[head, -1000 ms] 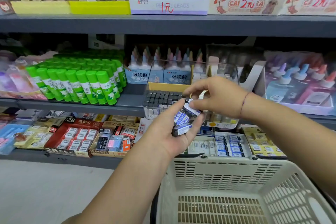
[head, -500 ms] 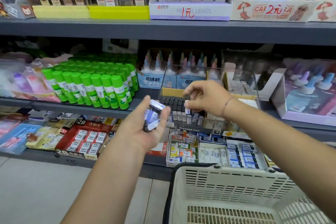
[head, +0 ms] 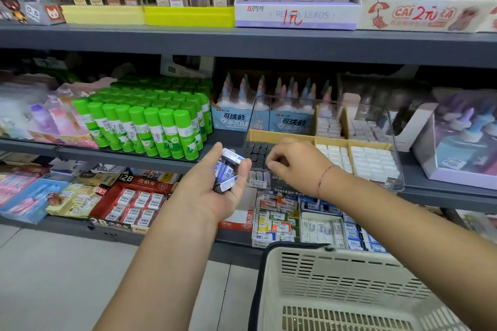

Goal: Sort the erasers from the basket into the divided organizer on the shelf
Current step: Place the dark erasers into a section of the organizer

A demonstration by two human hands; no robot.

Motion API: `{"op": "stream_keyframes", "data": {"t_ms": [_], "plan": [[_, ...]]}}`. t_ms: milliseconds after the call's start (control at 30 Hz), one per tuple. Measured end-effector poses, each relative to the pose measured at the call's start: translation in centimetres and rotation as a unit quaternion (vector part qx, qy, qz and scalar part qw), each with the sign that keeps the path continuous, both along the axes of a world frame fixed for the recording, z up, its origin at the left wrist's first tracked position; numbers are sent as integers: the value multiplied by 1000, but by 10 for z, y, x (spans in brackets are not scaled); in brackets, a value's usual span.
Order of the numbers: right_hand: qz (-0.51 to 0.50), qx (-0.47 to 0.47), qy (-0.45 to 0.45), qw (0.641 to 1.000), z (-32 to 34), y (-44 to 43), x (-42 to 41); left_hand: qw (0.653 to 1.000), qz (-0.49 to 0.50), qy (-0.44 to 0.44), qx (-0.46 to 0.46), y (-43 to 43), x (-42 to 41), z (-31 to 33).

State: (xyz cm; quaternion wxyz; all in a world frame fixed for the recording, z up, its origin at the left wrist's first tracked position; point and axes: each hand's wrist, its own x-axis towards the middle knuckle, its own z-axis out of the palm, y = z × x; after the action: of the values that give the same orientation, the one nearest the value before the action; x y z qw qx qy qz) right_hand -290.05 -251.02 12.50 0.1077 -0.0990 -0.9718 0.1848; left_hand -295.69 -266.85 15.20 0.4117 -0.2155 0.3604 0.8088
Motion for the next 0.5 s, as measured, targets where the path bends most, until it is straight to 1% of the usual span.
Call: {"op": "stream_keyframes", "data": {"t_ms": [133,233,267,333,500], "plan": [[18,-7,-25,999,11,3,4,999,-41,8,-23,4,5,-3],[-26,-102,11,994,31,16,12,998,-55,18,-28,7,7,-3],[-43,-115,30,992,37,22,14,998,-55,20,-27,7,8,-3],[-60,-76,42,994,41,34,17,998,-53,22,-26,8,8,-2],[-21,13,-55,998,29,39,19,998,-54,20,-25,11,10,-1]]}}
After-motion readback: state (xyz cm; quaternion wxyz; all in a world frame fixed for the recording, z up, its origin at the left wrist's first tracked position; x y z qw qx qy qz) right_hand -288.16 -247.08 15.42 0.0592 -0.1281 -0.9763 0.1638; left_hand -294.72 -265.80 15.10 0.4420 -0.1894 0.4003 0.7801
